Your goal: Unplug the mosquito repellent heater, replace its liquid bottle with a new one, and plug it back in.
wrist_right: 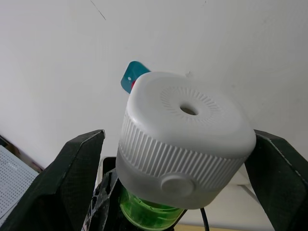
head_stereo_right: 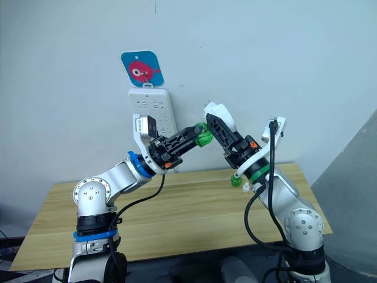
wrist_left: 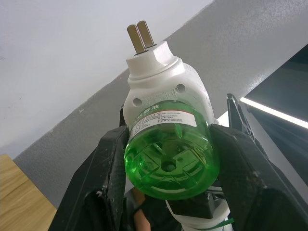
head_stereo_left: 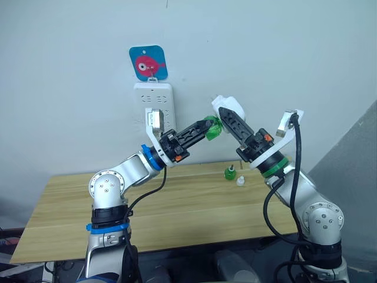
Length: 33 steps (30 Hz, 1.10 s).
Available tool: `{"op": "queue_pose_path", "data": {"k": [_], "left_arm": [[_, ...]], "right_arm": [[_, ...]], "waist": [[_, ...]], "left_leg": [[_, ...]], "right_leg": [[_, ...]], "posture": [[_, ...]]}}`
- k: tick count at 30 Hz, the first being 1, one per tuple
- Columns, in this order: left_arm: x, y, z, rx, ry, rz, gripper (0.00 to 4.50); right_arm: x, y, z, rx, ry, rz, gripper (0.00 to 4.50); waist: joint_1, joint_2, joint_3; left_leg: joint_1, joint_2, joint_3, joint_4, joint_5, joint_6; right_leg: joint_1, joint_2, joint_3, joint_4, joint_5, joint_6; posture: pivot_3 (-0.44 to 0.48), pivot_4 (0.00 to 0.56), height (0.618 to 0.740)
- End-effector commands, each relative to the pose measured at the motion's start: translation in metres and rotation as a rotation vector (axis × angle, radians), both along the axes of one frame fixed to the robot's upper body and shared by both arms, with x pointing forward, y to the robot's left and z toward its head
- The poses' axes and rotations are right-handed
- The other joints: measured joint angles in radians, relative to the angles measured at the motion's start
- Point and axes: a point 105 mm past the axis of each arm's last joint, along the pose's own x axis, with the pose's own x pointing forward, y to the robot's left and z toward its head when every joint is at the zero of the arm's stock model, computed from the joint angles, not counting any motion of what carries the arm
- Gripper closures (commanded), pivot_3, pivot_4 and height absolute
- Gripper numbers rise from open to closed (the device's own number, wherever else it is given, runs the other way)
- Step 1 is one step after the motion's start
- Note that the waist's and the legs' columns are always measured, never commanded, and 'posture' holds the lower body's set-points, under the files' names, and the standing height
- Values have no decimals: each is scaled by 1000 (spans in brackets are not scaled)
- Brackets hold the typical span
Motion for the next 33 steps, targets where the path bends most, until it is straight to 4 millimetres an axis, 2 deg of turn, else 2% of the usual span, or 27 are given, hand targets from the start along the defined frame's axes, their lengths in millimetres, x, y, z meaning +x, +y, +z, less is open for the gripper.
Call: {"op": "queue_pose_path", "data": {"k": [1,3,5,6,11,15,16,19,21,25,28,31,33], "left_arm": [[-6,2,12,-30,-43,-15,2191],[-6,2,11,-29,-42,-18,2191],[-7,2,11,-27,-40,-20,2191],[-7,2,10,-26,-40,-20,2191],[-8,2,6,8,-36,-15,2191],[-1,8,1,15,0,31,2191],[-3,8,0,25,-9,24,1449],[-5,14,-6,126,-56,64,544],[-4,23,-13,193,-69,112,0],[-6,48,-31,335,-87,193,0],[-2,80,-49,586,-220,363,0],[2,99,-53,691,-311,460,0],[11,124,-51,739,-328,594,0]], "right_arm": [[-1,1,15,41,-63,8,168],[-1,1,16,51,-68,15,604],[-1,2,17,58,-71,21,1247],[-1,2,17,61,-71,23,1339],[-2,5,19,66,-76,37,1340],[-2,5,19,67,-76,37,1340],[-2,5,18,67,-76,36,1340],[-1,4,18,66,-73,26,1359],[0,2,18,64,-71,10,1361],[4,-4,14,-1,-84,-45,1386],[7,-11,11,-202,-161,-143,1386],[4,-10,11,-297,-217,-161,1386],[0,-7,10,-409,-281,-163,1387]], "waist": [[0,0,0],[0,0,0],[0,0,0],[0,0,0],[0,0,0],[1,0,0],[1,0,0],[0,0,0],[0,0,0],[0,1,-1],[1,1,-1],[5,1,-1],[8,1,-1]], "left_leg": [[0,0,0,0,0,0],[0,0,0,0,0,0],[0,0,0,0,0,0],[0,0,0,0,0,0],[0,0,0,0,0,0],[0,0,-1,0,0,0],[0,0,-1,0,0,0],[0,0,-1,-1,0,0],[0,0,-1,-1,0,0],[0,0,-1,-2,0,0],[0,0,0,-3,0,0],[1,0,1,-4,0,0],[1,0,1,-4,0,0]], "right_leg": [[0,0,0,0,0,0],[0,0,0,0,0,0],[0,0,0,0,0,0],[0,0,0,0,0,0],[0,0,0,0,0,0],[0,0,0,0,0,0],[0,0,0,0,0,0],[0,0,0,0,0,0],[0,0,0,0,0,0],[-1,0,0,0,0,0],[-1,0,0,0,0,0],[-2,-1,1,-1,0,-1],[-2,-1,1,-1,-1,-1]], "posture": [[-274,31,740],[-274,31,740],[-274,31,740],[-274,31,740],[-265,33,740],[-258,33,740],[-252,34,740],[-252,34,740],[-249,38,740],[-254,45,740],[-253,48,740],[-250,51,740],[-245,55,740]]}}
